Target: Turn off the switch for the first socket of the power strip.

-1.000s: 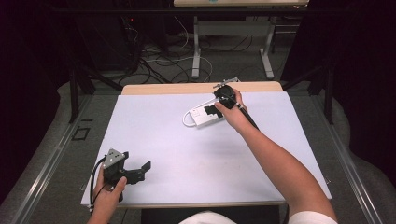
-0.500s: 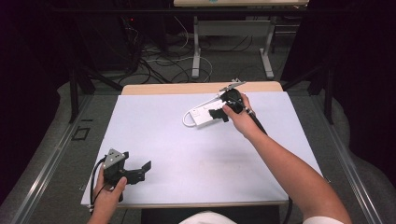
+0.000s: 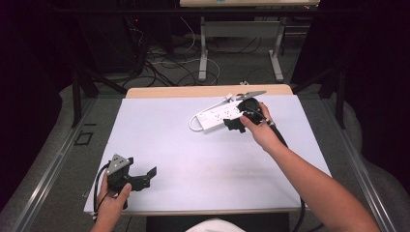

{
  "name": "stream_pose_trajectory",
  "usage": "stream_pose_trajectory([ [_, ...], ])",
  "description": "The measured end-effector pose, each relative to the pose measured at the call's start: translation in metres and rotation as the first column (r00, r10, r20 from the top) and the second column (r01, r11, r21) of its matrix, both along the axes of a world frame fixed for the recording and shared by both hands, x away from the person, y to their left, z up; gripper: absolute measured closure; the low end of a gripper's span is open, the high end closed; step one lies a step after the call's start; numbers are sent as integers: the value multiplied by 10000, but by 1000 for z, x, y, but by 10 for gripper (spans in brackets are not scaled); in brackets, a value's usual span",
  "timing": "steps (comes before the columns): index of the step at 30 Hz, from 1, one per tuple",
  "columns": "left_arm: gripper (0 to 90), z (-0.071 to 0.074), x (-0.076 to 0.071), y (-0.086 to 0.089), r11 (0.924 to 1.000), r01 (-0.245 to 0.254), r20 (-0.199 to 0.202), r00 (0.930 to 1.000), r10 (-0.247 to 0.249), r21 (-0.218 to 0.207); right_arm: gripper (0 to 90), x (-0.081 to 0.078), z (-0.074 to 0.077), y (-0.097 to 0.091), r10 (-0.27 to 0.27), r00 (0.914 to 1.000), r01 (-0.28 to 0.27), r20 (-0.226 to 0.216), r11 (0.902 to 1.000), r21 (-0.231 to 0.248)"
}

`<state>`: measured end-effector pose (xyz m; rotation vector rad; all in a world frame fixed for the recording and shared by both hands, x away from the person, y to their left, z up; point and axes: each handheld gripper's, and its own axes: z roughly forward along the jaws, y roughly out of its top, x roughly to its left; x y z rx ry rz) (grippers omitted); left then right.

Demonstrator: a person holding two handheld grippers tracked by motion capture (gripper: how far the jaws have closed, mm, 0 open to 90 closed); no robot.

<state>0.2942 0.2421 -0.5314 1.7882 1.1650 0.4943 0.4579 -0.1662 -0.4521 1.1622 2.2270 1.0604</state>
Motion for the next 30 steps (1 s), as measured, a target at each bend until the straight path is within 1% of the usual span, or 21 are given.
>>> stream_pose_trajectory([
  [4, 1, 0, 0, 0, 10000, -9, 21, 10000, 9, -16, 0, -8, 2, -9, 33, 10000, -34, 94, 10000, 84],
  [6, 1, 0, 0, 0, 10000, -4, 16, 10000, 4, -1, 0, -13, 3, -13, -14, 9997, 13, 229, 10000, 35],
  [9, 1, 0, 0, 0, 10000, -15, -1, 10000, 15, 0, 0, -20, 4, -19, -17, 9996, 17, 280, 10000, -1],
  [11, 1, 0, 0, 0, 10000, -29, -7, 10000, 29, -1, 0, -25, 5, -24, -50, 9992, 46, 384, 10000, 85],
  [14, 1, 0, 0, 0, 10000, -38, -9, 10000, 38, 14, 0, -32, 6, -32, -86, 9991, 76, 414, 9997, 242],
  [17, 1, 0, 0, -1, 10000, -46, -16, 10000, 46, 26, 0, -38, 6, -39, -123, 9987, 109, 492, 9995, 285],
  [19, 1, 0, 0, -1, 10000, -49, -11, 10000, 49, 20, 2, -43, 6, -42, -156, 9988, 138, 457, 9992, 381],
  [25, 1, -1, 0, -1, 10000, -76, -16, 10000, 76, 54, 6, -59, 6, -54, -138, 9969, 116, 775, 9995, 284],
  [30, 1, -1, -1, -1, 10000, -80, -15, 10000, 80, 52, 19, -73, 4, -63, -76, 9961, 38, 873, 9990, 436],
])
